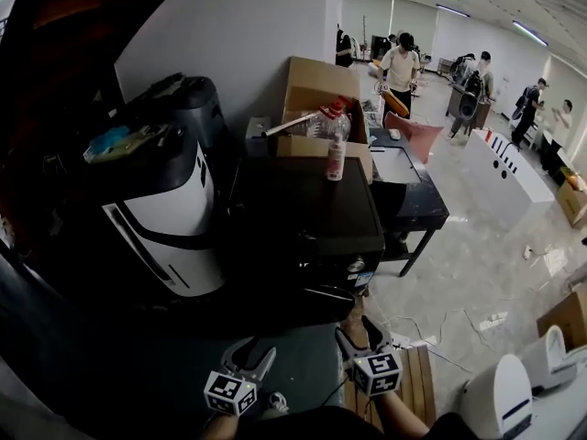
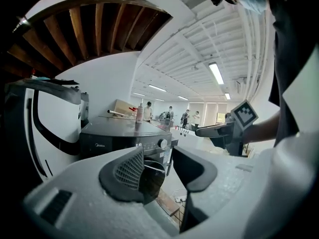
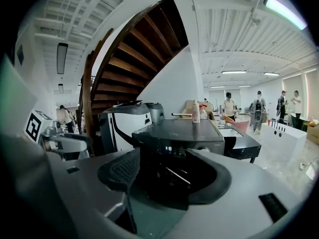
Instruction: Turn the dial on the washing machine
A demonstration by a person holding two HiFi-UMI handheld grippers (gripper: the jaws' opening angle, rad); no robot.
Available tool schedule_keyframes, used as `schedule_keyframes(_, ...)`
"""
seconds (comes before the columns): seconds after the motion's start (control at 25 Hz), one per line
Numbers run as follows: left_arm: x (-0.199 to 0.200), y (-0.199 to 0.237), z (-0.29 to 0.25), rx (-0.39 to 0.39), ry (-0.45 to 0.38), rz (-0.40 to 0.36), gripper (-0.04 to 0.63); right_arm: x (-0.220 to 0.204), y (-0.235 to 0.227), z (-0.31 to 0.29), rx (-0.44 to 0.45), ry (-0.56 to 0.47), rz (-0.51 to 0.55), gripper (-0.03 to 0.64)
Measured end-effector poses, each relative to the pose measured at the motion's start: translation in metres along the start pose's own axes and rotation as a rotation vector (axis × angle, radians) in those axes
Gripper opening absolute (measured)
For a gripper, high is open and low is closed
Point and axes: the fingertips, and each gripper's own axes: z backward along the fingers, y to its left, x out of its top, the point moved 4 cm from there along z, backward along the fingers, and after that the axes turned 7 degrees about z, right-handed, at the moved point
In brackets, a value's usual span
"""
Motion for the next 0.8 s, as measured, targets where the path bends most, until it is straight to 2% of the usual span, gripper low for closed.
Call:
schedule_keyframes(0.32,0.016,0.051,-0.012,-0.142,0.060,-0.048,0.173,0.004,0.026,-0.033,-0.120,0.014,-0.041,0.270)
schedule_keyframes(0.6,0.018,0.075,-0.019,-0.168,0.077,-0.037,0.173,0.000,0.028,-0.059,-0.164,0.055,-0.047,0.270)
schedule_keyframes(0.8,0.020,0.093,-0.024,-0.134,0.073,-0.022,0.173,0.000,0.014,-0.087,-0.173,0.069,-0.041,0.270)
